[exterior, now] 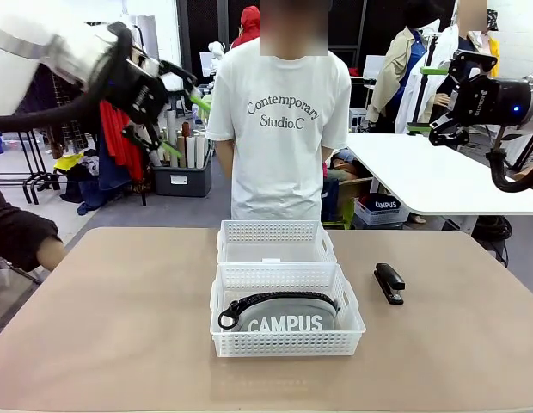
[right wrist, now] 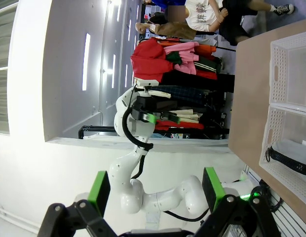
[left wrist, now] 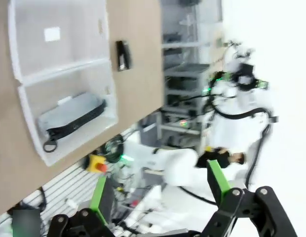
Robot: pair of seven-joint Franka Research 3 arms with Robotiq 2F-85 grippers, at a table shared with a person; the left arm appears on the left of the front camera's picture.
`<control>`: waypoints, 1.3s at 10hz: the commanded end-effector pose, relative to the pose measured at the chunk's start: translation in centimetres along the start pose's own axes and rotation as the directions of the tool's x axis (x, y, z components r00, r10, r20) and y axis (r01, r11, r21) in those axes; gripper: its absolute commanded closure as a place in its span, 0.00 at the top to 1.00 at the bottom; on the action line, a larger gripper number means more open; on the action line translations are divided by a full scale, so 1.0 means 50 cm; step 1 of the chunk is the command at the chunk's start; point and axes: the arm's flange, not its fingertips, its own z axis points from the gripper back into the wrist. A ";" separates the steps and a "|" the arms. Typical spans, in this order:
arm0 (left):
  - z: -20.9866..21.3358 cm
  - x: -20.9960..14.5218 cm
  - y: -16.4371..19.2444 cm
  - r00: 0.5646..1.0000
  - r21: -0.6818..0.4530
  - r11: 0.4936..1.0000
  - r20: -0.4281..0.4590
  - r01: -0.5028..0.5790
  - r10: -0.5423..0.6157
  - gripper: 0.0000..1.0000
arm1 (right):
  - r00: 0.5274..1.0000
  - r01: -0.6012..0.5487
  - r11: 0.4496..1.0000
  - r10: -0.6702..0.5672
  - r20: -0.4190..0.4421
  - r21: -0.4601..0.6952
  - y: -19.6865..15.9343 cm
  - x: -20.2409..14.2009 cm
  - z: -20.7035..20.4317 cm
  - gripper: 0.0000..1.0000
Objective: Distribute items into two baskets.
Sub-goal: Pick up the Stapler that the person points to.
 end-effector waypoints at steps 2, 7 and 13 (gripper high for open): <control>0.061 -0.004 0.021 0.996 -0.208 0.978 0.087 0.017 0.001 1.00 | 1.000 -0.002 1.000 0.002 0.002 0.004 0.004 0.000 -0.001 1.00; 0.101 0.023 0.063 0.992 -0.392 0.915 0.117 0.095 -0.053 1.00 | 1.000 -0.002 1.000 0.002 0.002 0.004 0.004 0.000 -0.001 1.00; 0.129 0.027 0.081 0.981 -0.414 0.899 0.178 0.142 -0.073 1.00 | 1.000 -0.002 1.000 0.002 0.002 0.004 0.004 0.000 -0.001 1.00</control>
